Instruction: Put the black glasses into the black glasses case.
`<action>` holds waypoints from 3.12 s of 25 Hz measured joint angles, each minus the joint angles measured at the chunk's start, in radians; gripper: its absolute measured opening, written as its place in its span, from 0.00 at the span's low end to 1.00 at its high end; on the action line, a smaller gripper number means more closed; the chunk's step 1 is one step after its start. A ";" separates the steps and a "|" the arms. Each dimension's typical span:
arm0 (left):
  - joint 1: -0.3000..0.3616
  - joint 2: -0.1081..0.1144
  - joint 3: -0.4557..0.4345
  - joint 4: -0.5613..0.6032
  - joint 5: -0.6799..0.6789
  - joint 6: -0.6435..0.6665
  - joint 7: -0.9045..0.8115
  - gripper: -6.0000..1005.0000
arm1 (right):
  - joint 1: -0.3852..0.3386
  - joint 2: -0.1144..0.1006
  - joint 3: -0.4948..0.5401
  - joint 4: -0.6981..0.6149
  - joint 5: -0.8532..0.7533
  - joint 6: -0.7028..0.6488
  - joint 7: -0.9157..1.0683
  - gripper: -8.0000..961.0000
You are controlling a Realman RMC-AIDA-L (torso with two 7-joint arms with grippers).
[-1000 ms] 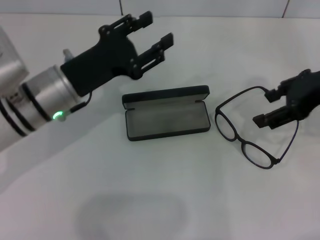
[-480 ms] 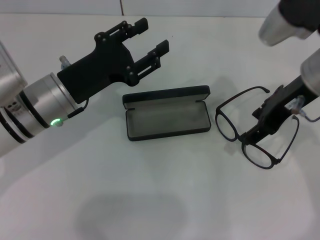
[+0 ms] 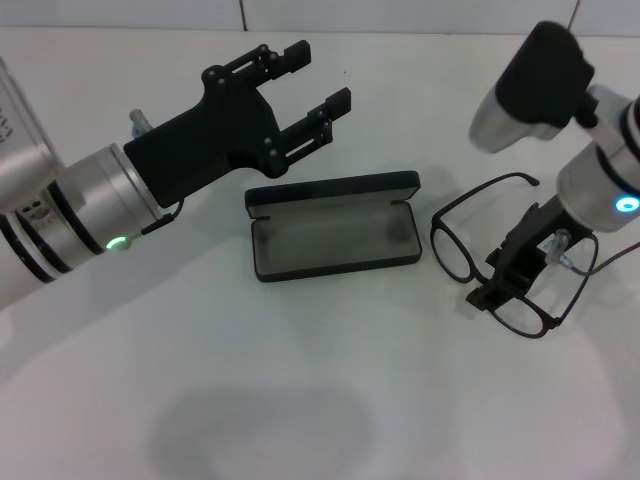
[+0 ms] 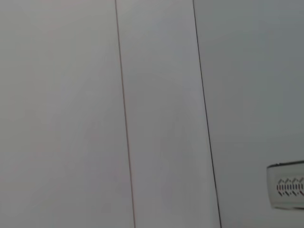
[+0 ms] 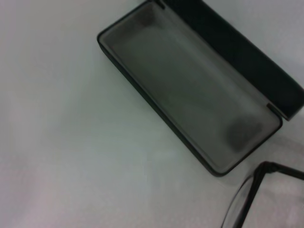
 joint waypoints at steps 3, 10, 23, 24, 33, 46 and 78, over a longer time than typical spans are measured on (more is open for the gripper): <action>-0.003 0.000 -0.001 -0.007 0.000 -0.006 0.000 0.63 | 0.000 0.004 -0.034 0.015 -0.011 0.048 0.001 0.64; -0.004 -0.001 -0.001 -0.008 0.000 -0.006 0.003 0.63 | 0.000 0.005 -0.061 0.019 -0.010 0.070 0.000 0.59; -0.001 -0.001 0.005 -0.008 0.004 -0.007 0.004 0.63 | -0.016 0.004 -0.132 0.004 -0.008 0.105 0.002 0.23; -0.001 0.000 0.005 -0.008 0.007 -0.006 0.004 0.63 | -0.016 0.004 -0.129 -0.001 -0.010 0.097 0.002 0.19; 0.002 0.000 0.005 0.000 0.033 0.033 -0.015 0.63 | -0.067 -0.011 0.007 -0.142 -0.016 -0.044 -0.011 0.14; -0.040 0.050 -0.006 0.004 0.056 0.178 -0.248 0.63 | -0.374 0.004 0.298 -0.276 0.394 0.059 -0.593 0.12; -0.427 0.086 -0.015 0.012 0.369 0.222 -0.945 0.63 | -0.387 0.001 0.427 0.227 0.956 -0.081 -1.843 0.13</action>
